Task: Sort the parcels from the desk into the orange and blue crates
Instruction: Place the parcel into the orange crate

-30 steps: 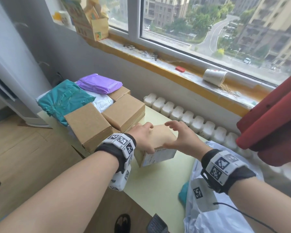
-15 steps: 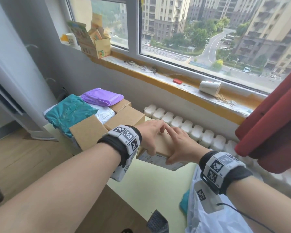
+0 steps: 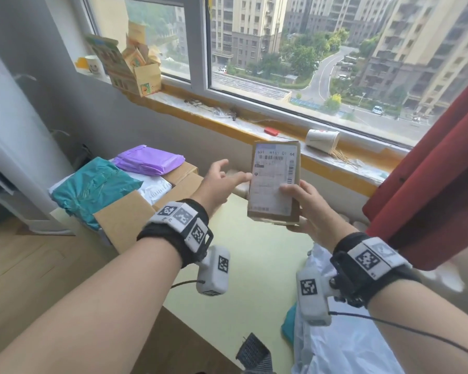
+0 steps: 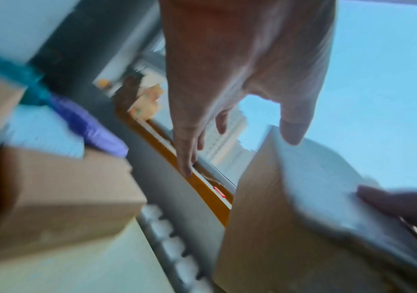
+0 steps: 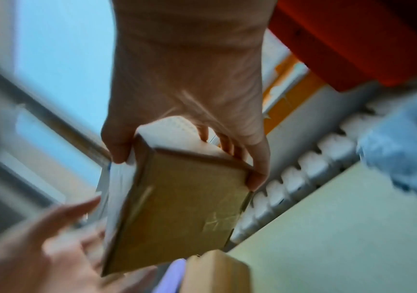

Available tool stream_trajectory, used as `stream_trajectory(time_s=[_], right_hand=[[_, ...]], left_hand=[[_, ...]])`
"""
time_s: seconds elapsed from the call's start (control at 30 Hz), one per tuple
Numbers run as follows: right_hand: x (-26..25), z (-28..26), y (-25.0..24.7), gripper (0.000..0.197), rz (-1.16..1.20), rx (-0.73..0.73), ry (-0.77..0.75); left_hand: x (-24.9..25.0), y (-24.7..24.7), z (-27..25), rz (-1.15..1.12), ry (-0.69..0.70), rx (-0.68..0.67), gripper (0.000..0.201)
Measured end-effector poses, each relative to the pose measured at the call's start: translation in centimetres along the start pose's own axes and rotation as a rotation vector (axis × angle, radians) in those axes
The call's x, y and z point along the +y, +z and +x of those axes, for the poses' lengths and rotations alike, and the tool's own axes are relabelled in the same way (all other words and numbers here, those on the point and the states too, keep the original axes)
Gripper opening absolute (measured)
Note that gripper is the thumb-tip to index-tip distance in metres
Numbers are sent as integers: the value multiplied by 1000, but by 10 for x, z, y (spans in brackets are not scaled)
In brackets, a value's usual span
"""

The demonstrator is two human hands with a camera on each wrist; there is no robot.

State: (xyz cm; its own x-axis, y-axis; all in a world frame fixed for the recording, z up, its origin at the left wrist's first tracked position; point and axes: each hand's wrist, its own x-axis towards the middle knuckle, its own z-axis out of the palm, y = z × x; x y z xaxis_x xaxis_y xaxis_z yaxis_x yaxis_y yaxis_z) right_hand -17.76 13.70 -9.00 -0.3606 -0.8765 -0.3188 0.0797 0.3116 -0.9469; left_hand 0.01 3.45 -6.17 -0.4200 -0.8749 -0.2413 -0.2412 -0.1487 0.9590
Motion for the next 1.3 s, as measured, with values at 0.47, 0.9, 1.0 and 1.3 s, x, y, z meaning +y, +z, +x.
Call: stream_trajectory(time_s=[0.47,0.9,1.0,1.3], right_hand=[[35,-38,6,47,285,109,216],[37,-54,-3,47,316,281,254],[41,-59,-5,47,331,315,259],[52,-87,-27,46,391,480,227]], left_hand=[[-39,38,-11,-207,-248,-401,42],[-47,52,1,-202,-262,-502,44],[-47,57,1,-188,-265,-527,41],[-46,95,-6,-123,-177,-653,39]])
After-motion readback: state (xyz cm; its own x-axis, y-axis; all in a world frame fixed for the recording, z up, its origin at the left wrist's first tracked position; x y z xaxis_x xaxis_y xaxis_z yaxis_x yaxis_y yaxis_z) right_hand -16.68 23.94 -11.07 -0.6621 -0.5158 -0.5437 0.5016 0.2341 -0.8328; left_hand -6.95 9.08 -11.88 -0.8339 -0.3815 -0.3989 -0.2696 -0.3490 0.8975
